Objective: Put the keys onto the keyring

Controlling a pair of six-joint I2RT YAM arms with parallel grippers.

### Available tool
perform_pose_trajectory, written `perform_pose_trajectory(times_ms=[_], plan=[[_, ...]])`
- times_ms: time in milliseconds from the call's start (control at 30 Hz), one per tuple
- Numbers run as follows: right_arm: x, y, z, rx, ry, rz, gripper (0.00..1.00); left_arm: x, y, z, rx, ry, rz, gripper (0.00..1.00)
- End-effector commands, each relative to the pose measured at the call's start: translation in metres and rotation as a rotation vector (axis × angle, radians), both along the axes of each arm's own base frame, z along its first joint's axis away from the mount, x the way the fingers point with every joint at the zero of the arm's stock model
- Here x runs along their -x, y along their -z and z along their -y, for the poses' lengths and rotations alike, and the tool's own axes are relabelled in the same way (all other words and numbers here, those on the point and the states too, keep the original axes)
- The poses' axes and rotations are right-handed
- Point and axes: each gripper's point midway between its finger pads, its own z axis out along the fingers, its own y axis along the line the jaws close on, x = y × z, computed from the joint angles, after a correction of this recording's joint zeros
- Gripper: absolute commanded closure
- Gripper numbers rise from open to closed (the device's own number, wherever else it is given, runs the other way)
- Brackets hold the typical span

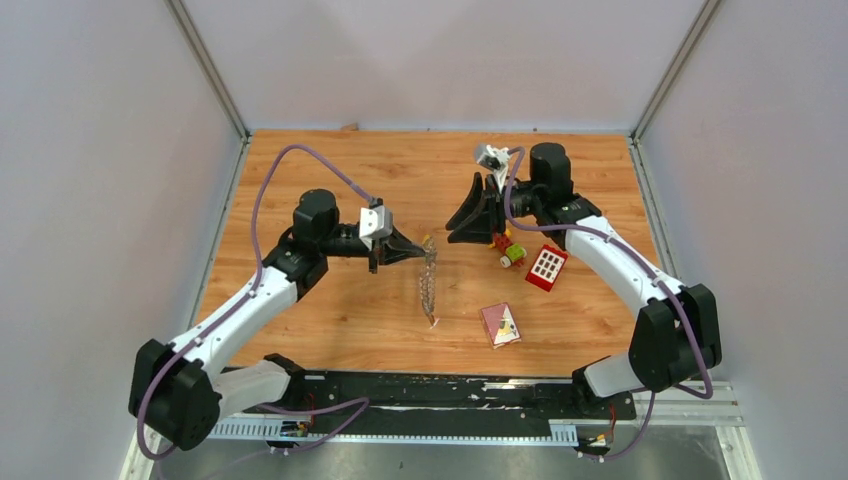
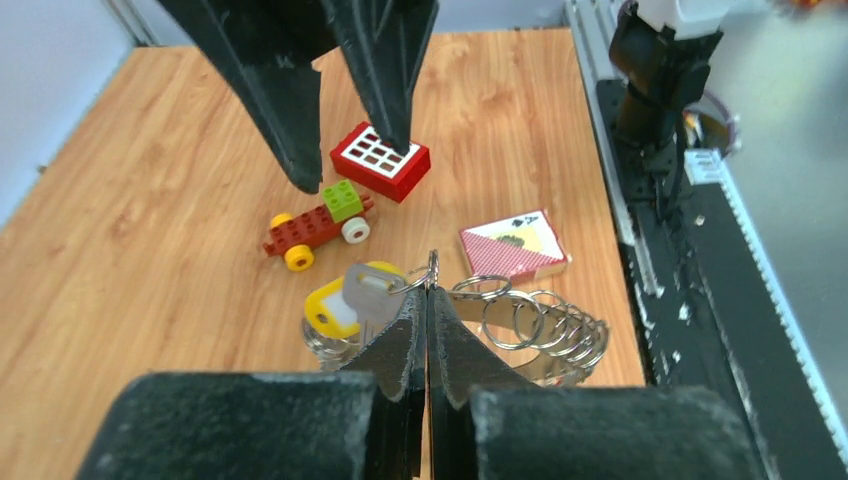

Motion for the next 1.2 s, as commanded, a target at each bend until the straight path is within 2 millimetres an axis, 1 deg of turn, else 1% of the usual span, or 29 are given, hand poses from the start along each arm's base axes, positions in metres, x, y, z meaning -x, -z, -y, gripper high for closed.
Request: perform_pose_trajectory(times_ms=[0,133,200,367,467,600,700,1000,1167], plan=[[0.011,-0.001,-0.003,-0.001,-0.068,0.078,0.58,0.021,0.014,-0.015,-0.175,0.073,0.163,1.00],[0.011,0.002,-0.013,0.028,-0.024,0.072,0.57,0.024,0.016,-0.019,-0.264,0.074,0.249,1.00],[0.008,0.002,-0.019,0.051,0.027,0.069,0.57,0.022,0.017,-0.018,-0.285,0.054,0.254,1.00],[0.002,0.006,-0.027,0.105,0.161,0.060,0.57,0.007,0.016,-0.015,-0.300,-0.066,0.189,1.00],[0.002,0.013,-0.031,0.119,0.202,-0.007,0.57,-0.001,0.014,-0.015,-0.294,-0.126,0.156,1.00],[0.009,0.023,-0.041,0.139,0.179,-0.028,0.59,-0.007,0.011,-0.012,-0.279,-0.189,0.113,1.00],[0.011,0.029,-0.047,0.160,0.168,-0.036,0.62,-0.008,0.011,-0.011,-0.263,-0.213,0.077,1.00],[0.011,0.041,-0.053,0.193,0.164,-0.026,0.63,-0.012,0.009,-0.010,-0.239,-0.252,0.037,1.00],[0.008,0.043,-0.055,0.210,0.176,-0.023,0.68,-0.009,0.011,-0.010,-0.238,-0.241,0.037,1.00]])
